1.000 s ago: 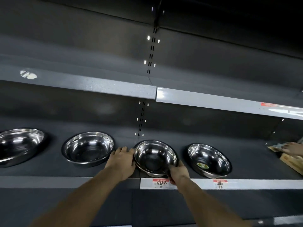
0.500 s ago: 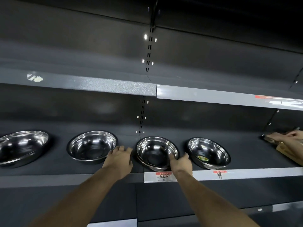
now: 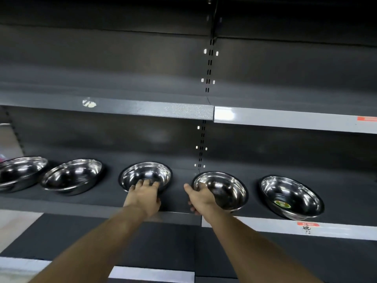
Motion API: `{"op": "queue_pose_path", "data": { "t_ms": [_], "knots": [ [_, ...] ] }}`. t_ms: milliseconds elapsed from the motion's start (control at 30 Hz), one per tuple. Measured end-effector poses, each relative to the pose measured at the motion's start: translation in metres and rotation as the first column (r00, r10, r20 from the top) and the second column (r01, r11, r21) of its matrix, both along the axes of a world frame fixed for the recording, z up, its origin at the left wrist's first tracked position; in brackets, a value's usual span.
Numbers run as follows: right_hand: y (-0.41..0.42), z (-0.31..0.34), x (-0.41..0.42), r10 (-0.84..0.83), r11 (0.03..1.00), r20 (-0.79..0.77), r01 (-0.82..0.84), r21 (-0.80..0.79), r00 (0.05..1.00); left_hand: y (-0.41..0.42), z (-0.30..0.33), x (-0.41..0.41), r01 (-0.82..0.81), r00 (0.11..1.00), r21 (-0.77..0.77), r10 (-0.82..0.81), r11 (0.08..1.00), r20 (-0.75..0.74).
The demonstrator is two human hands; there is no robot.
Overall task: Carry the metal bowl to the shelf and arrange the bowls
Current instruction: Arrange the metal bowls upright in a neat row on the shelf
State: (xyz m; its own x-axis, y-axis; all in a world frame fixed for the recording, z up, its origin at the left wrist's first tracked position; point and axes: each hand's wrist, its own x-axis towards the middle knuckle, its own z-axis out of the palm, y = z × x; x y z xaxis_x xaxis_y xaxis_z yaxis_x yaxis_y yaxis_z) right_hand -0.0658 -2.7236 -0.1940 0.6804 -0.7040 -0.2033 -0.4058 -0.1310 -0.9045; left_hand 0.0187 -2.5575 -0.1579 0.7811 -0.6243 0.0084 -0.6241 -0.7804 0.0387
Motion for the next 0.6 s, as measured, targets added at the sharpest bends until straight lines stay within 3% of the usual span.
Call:
{"op": "queue_pose_path", "data": {
  "t_ms": [367,600],
  "knots": [
    [0.038,-0.002,0.058,0.037,0.997,-0.096,-0.043,-0.066,0.995,0.052,-0.006,0.067,-0.067,0.998,-0.036,0.067,0.997,-0.015],
    [0.074,-0.017,0.101,-0.051,0.993,-0.102,0.062,0.099,0.993,0.073,-0.018,0.126,0.024,1.0,-0.061,-0.025,0.998,-0.003]
  ]
}}
